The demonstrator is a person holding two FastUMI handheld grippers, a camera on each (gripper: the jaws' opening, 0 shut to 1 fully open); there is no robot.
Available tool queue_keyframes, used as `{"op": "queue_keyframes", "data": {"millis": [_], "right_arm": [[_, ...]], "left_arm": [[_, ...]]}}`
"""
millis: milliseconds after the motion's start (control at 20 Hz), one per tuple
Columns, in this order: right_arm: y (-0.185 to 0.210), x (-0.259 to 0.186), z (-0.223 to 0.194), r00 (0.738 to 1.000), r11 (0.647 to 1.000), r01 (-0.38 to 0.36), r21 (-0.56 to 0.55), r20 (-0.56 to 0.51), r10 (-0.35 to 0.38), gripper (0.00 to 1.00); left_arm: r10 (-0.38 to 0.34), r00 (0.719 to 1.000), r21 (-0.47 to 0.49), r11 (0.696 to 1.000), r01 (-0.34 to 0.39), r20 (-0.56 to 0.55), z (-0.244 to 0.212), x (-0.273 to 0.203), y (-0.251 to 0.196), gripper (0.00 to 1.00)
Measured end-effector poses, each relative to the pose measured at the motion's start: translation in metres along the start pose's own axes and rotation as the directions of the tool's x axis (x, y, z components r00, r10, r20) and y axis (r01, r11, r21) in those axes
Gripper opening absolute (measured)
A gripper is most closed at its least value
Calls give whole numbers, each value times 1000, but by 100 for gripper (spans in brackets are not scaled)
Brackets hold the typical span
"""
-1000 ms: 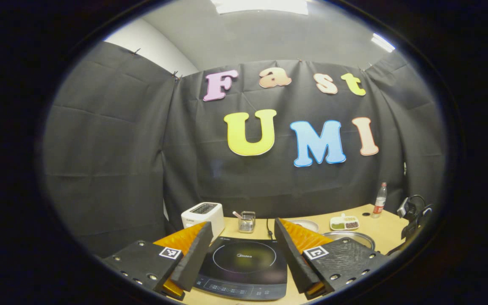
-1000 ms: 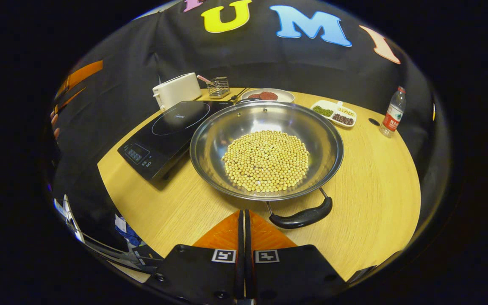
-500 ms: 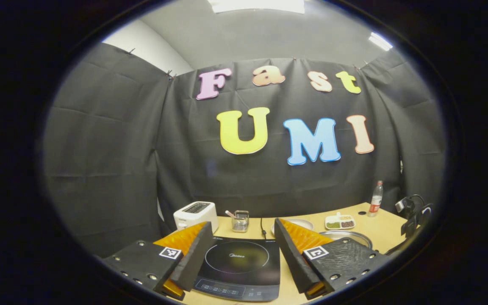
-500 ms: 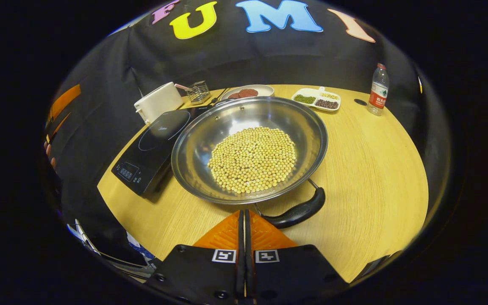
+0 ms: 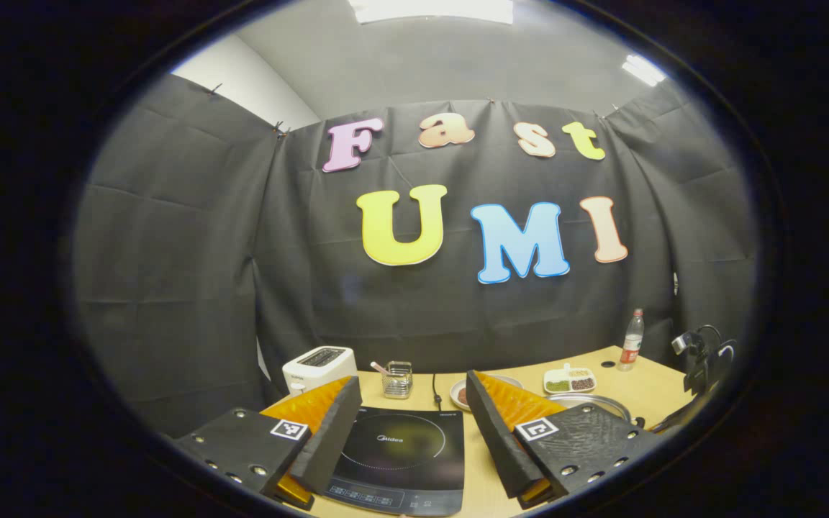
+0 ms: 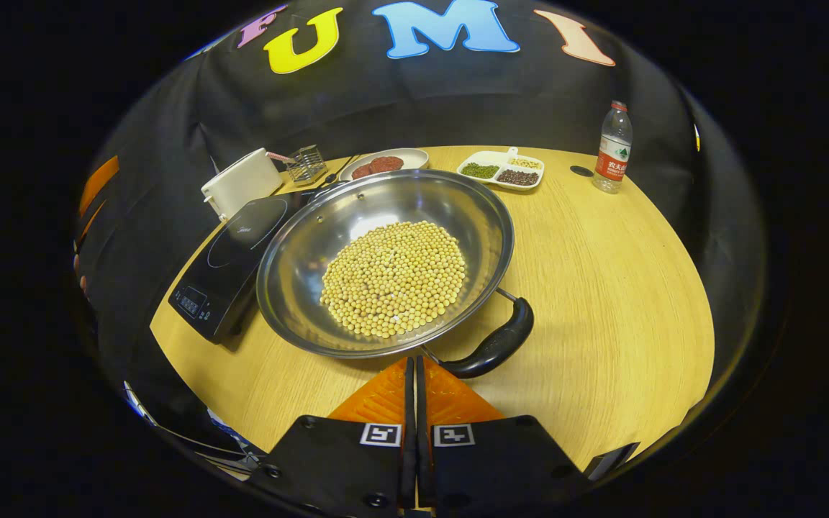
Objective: First push the handle of the pot to place it horizontally, then grasp the pot with both hands and set it on the induction cooktop.
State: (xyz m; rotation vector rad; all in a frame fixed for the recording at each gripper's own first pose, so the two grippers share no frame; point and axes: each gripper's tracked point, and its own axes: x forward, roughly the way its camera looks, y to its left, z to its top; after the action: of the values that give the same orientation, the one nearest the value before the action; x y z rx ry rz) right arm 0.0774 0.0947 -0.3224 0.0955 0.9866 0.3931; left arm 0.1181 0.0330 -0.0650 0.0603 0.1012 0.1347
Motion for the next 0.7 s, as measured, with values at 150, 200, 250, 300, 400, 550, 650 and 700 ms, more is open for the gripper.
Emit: {"op": "queue_keyframes", "data": {"millis": [150, 200, 250, 300, 400, 550, 650, 700], "right_arm": [[-13, 3, 3, 1000, 1000, 17, 11, 3, -17, 2], [-19, 4, 5, 1000, 1000, 23, 14, 5, -24, 2], [-24, 4, 6, 1000, 999, 30, 20, 7, -30, 2], [-30, 5, 7, 999, 999, 38, 27, 6, -39, 0], [-43, 6, 9, 998, 997, 58, 40, 3, -59, 0], [-53, 8, 12, 998, 996, 64, 68, 5, -64, 2], [-59, 10, 16, 997, 995, 71, 72, 7, -72, 2], [-61, 11, 18, 997, 995, 72, 72, 8, -72, 2]], "left_arm": [[4, 1000, 3, 1000, -4, 3, 0, 3, -2, 87], [4, 1000, 5, 1000, -4, 3, 1, 4, -3, 87], [3, 1000, 8, 1000, -3, 5, 1, 5, -4, 87], [2, 1000, 12, 1000, -2, 6, 3, 5, -6, 87], [2, 1000, 19, 1000, -2, 6, 3, 6, -9, 87], [2, 1000, 22, 1000, -2, -4, -2, 10, -15, 87], [4, 1000, 24, 1000, -4, -10, -4, 12, -19, 87], [4, 1000, 26, 1000, -4, -11, -4, 12, -21, 87]]}}
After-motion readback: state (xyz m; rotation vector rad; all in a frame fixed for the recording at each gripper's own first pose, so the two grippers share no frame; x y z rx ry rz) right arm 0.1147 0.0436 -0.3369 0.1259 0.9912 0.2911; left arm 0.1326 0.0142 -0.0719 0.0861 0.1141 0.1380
